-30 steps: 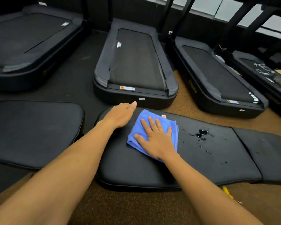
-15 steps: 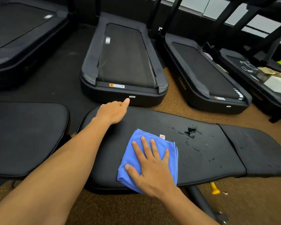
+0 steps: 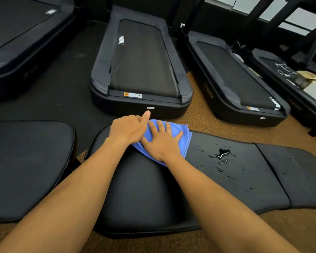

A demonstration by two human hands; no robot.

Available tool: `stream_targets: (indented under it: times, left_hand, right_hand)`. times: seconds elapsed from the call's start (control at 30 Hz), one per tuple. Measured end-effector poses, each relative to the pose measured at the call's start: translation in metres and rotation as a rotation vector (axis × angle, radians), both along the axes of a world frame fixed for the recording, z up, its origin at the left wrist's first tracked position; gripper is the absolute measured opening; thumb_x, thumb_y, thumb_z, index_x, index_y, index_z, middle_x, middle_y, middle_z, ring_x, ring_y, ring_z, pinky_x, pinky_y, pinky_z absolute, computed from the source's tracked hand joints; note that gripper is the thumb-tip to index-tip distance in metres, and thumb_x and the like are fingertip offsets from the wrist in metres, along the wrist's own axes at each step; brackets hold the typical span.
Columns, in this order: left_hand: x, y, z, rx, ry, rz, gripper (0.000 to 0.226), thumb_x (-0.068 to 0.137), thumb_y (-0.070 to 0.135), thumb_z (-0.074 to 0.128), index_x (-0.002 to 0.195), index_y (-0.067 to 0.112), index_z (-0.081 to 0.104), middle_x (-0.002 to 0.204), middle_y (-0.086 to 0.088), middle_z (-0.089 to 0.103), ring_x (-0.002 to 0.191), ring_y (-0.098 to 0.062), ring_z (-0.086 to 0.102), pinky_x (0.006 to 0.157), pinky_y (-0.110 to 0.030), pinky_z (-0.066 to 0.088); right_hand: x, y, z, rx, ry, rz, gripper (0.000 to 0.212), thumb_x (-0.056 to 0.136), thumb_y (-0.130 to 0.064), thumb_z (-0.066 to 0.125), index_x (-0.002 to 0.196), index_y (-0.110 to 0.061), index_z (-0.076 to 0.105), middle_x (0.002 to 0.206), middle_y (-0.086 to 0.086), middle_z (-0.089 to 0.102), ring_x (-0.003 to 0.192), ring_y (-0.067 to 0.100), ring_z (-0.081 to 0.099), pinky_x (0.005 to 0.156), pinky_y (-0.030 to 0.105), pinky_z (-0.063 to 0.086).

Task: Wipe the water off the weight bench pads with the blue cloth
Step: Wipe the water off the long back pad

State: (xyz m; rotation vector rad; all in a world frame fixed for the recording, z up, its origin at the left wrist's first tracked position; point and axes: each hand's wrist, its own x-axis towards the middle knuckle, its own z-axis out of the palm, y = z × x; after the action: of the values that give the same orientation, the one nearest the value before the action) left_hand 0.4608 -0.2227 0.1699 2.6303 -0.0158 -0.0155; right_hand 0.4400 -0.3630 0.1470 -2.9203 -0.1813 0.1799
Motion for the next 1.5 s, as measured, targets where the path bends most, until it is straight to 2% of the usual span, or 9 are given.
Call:
stream_targets:
  times: [0.1, 0.17, 0.27, 0.4, 0.5, 0.63, 0.9, 1.23, 1.5]
  left_hand:
    - [0.0, -0.001, -0.003, -0.001, -0.013, 0.003, 0.07, 0.103, 0.061, 0.012, 0.1, 0.019, 0.069, 0.114, -0.003, 0.068, 0.114, -0.029, 0.059, 0.099, -0.044, 0.04]
    - [-0.002, -0.001, -0.004, 0.008, -0.022, 0.009, 0.07, 0.104, 0.06, 0.013, 0.106, 0.02, 0.07, 0.118, -0.003, 0.067, 0.115, -0.03, 0.058, 0.098, -0.043, 0.039]
    - [-0.003, -0.002, -0.008, 0.019, -0.023, 0.004, 0.069, 0.103, 0.06, 0.013, 0.116, 0.024, 0.07, 0.122, -0.002, 0.067, 0.117, -0.028, 0.058, 0.094, -0.04, 0.038]
    - [-0.005, -0.002, -0.009, 0.033, -0.02, -0.007, 0.068, 0.101, 0.061, 0.012, 0.099, 0.023, 0.069, 0.117, -0.002, 0.068, 0.11, -0.029, 0.06, 0.089, -0.042, 0.038]
    - [-0.006, -0.002, -0.007, 0.057, -0.025, -0.019, 0.071, 0.101, 0.062, 0.008, 0.093, 0.023, 0.066, 0.113, -0.004, 0.068, 0.11, -0.031, 0.06, 0.099, -0.047, 0.039]
    - [-0.007, -0.004, -0.007, 0.071, -0.017, -0.012, 0.075, 0.101, 0.062, 0.006, 0.115, 0.023, 0.069, 0.125, -0.006, 0.066, 0.12, -0.032, 0.057, 0.111, -0.052, 0.032]
    - [-0.005, -0.007, -0.013, 0.12, -0.035, 0.0, 0.08, 0.099, 0.064, 0.005, 0.119, 0.022, 0.069, 0.129, -0.007, 0.063, 0.123, -0.034, 0.055, 0.117, -0.057, 0.022]
    - [-0.004, -0.014, -0.01, 0.209, -0.025, -0.005, 0.081, 0.1, 0.064, 0.008, 0.123, 0.016, 0.069, 0.134, -0.008, 0.058, 0.124, -0.035, 0.051, 0.118, -0.057, 0.02]
    - [-0.002, -0.01, -0.003, 0.188, 0.039, -0.017, 0.072, 0.102, 0.059, 0.013, 0.131, 0.017, 0.065, 0.14, -0.007, 0.055, 0.129, -0.033, 0.05, 0.12, -0.056, 0.015]
  right_hand:
    - [0.018, 0.004, 0.002, -0.01, -0.041, -0.008, 0.088, 0.077, -0.081, 0.009, 0.151, -0.039, 0.03, 0.154, 0.0, 0.036, 0.146, 0.029, 0.022, 0.109, 0.076, -0.001]
    - [0.021, 0.005, 0.002, -0.018, -0.048, -0.002, 0.089, 0.074, -0.079, 0.007, 0.149, -0.037, 0.033, 0.15, -0.001, 0.04, 0.142, 0.028, 0.027, 0.109, 0.076, 0.0]
    - [0.01, 0.0, -0.001, -0.032, -0.037, 0.02, 0.084, 0.084, -0.08, 0.013, 0.157, -0.039, 0.02, 0.163, -0.001, 0.024, 0.152, 0.027, 0.013, 0.111, 0.075, -0.002]
    - [-0.034, -0.018, -0.003, -0.038, -0.004, 0.053, 0.08, 0.092, -0.079, 0.023, 0.16, -0.041, 0.005, 0.17, -0.006, -0.004, 0.156, 0.021, -0.009, 0.114, 0.071, -0.005]
    - [-0.077, -0.037, -0.005, -0.047, -0.002, 0.077, 0.079, 0.092, -0.078, 0.023, 0.159, -0.043, -0.001, 0.169, -0.008, -0.01, 0.155, 0.02, -0.013, 0.115, 0.069, -0.006]
    - [-0.127, -0.057, -0.009, -0.06, -0.019, 0.079, 0.082, 0.087, -0.08, 0.016, 0.158, -0.044, -0.003, 0.169, -0.01, -0.013, 0.155, 0.019, -0.014, 0.116, 0.068, -0.005]
    - [-0.19, -0.078, -0.01, -0.049, -0.005, 0.086, 0.078, 0.087, -0.081, 0.002, 0.157, -0.047, -0.01, 0.164, -0.017, -0.026, 0.151, 0.014, -0.026, 0.119, 0.062, -0.011]
    - [-0.078, -0.058, 0.001, -0.04, 0.043, -0.005, 0.079, 0.092, -0.078, 0.023, 0.158, -0.044, -0.002, 0.169, -0.011, -0.014, 0.154, 0.019, -0.017, 0.116, 0.069, -0.009]
    - [-0.011, -0.045, -0.002, -0.043, 0.022, -0.023, 0.08, 0.092, -0.079, 0.021, 0.16, -0.041, 0.004, 0.17, -0.007, -0.008, 0.155, 0.021, -0.014, 0.115, 0.069, -0.01]
